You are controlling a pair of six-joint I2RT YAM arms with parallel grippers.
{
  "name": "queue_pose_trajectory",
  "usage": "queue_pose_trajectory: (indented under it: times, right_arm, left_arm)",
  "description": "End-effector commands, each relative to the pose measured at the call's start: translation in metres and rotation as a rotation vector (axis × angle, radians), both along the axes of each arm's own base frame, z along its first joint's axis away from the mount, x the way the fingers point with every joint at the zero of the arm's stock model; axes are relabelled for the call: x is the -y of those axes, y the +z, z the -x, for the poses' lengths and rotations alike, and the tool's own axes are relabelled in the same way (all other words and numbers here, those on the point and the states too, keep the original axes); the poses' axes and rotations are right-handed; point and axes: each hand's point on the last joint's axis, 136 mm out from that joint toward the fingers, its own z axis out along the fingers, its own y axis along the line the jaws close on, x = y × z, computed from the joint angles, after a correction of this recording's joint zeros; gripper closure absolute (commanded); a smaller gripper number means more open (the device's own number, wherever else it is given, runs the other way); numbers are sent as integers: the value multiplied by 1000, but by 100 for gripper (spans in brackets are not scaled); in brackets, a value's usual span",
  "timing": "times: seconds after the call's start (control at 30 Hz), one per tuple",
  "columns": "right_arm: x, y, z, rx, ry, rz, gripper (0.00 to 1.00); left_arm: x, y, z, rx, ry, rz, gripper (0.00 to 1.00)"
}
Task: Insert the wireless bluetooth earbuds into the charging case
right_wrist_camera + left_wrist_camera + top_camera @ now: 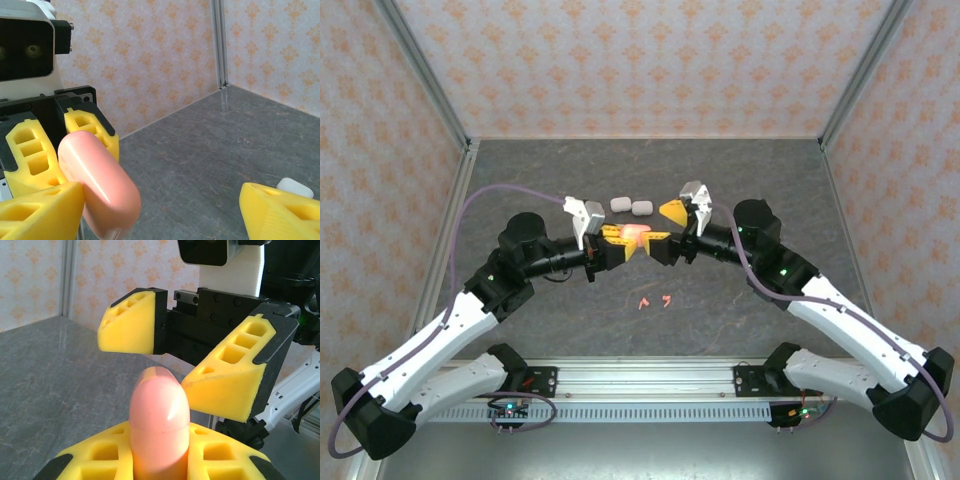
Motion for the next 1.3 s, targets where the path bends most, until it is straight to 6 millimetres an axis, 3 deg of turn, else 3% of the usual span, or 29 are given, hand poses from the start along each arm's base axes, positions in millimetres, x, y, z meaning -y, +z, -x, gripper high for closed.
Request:
queue_pose_trajectory:
  times: [0.0, 0.27, 0.4, 0.53, 0.7, 0.8, 0.9, 1.0, 1.27]
  right_arm:
    - [5, 19, -12, 10, -41, -32, 20]
    - [9, 21, -33, -78, -49, -50, 23]
    - [11, 34, -25, -60, -22, -77, 24]
    - [27, 47, -14, -16, -65, -95, 23]
    - [42, 37, -7, -42, -113, -44, 23]
    - [47, 15, -9, -106, -147, 9, 24]
    - [47, -21, -12, -212, -166, 74, 34]
    - [38, -62, -11, -353, -137, 121, 41]
    - [12, -163, -9, -596, -109, 201, 45]
  left_arm:
    - [4, 17, 10, 73, -42, 34, 94]
    - [5, 14, 9, 78, -36, 18, 94]
    - [3, 9, 7, 74, -16, -3, 95]
    - [0, 4, 4, 77, 13, -21, 95]
    - [-5, -2, 3, 77, 36, -40, 95]
    - [-9, -5, 4, 78, 51, -54, 95]
    - [-15, -7, 8, 84, 65, -64, 96]
    - [-21, -8, 13, 91, 76, -75, 96]
    - [-35, -2, 32, 125, 71, -74, 96]
